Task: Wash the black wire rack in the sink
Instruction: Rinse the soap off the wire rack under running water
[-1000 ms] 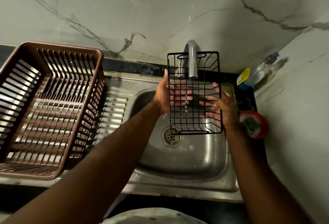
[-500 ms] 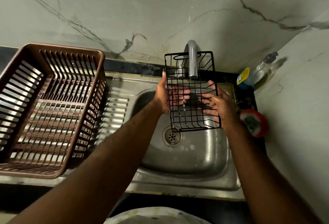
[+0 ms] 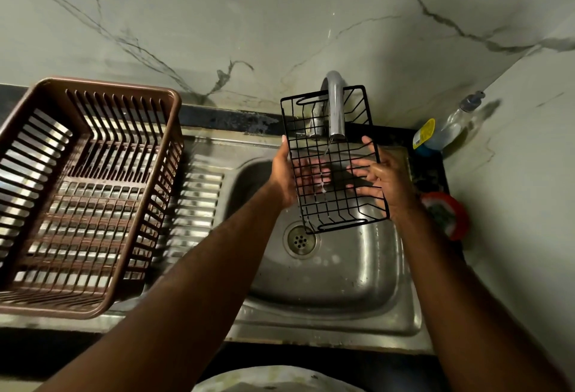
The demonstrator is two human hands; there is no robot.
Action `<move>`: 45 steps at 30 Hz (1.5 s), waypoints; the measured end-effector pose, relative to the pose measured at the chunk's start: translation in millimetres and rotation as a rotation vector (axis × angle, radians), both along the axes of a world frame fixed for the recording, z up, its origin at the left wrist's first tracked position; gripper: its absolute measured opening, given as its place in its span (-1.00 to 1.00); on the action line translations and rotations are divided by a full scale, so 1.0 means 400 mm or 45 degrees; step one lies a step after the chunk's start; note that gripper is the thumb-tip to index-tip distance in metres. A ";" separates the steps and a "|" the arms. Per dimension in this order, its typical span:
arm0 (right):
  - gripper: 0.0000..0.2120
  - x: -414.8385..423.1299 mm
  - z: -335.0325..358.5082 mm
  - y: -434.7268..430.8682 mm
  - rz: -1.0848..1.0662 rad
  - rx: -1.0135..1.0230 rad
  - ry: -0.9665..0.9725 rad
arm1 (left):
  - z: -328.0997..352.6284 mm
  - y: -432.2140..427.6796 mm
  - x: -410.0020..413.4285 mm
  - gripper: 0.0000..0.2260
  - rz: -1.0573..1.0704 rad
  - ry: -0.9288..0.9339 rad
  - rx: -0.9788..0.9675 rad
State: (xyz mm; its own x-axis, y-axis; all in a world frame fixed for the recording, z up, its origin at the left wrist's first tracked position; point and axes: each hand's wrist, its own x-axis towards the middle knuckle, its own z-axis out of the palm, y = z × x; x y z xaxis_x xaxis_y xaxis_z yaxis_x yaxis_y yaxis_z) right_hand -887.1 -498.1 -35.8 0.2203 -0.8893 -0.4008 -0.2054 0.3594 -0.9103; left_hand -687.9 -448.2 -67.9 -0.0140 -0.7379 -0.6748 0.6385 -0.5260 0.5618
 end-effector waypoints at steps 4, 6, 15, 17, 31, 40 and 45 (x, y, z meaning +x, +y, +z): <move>-0.43 -0.006 -0.004 -0.002 -0.052 0.022 -0.069 | -0.020 0.008 -0.010 -0.14 -0.036 0.016 -0.011; -0.42 -0.005 -0.005 -0.001 -0.089 0.010 -0.065 | -0.025 0.011 -0.019 -0.18 -0.056 0.044 0.000; -0.32 -0.016 0.011 -0.004 -0.094 -0.052 -0.013 | -0.010 -0.027 -0.030 -0.31 0.068 -0.074 -0.025; -0.33 -0.014 0.010 -0.004 -0.102 -0.048 -0.009 | -0.009 -0.028 -0.026 -0.20 0.043 -0.090 -0.092; -0.30 0.013 0.005 0.001 -0.155 0.010 -0.093 | -0.024 0.003 -0.012 -0.17 0.058 -0.225 -0.281; -0.35 0.025 -0.001 -0.001 -0.136 0.002 -0.082 | -0.022 -0.003 -0.009 -0.21 0.033 -0.039 0.063; -0.41 0.029 -0.010 -0.007 -0.167 0.044 -0.123 | -0.011 -0.016 -0.005 -0.37 0.075 -0.088 0.062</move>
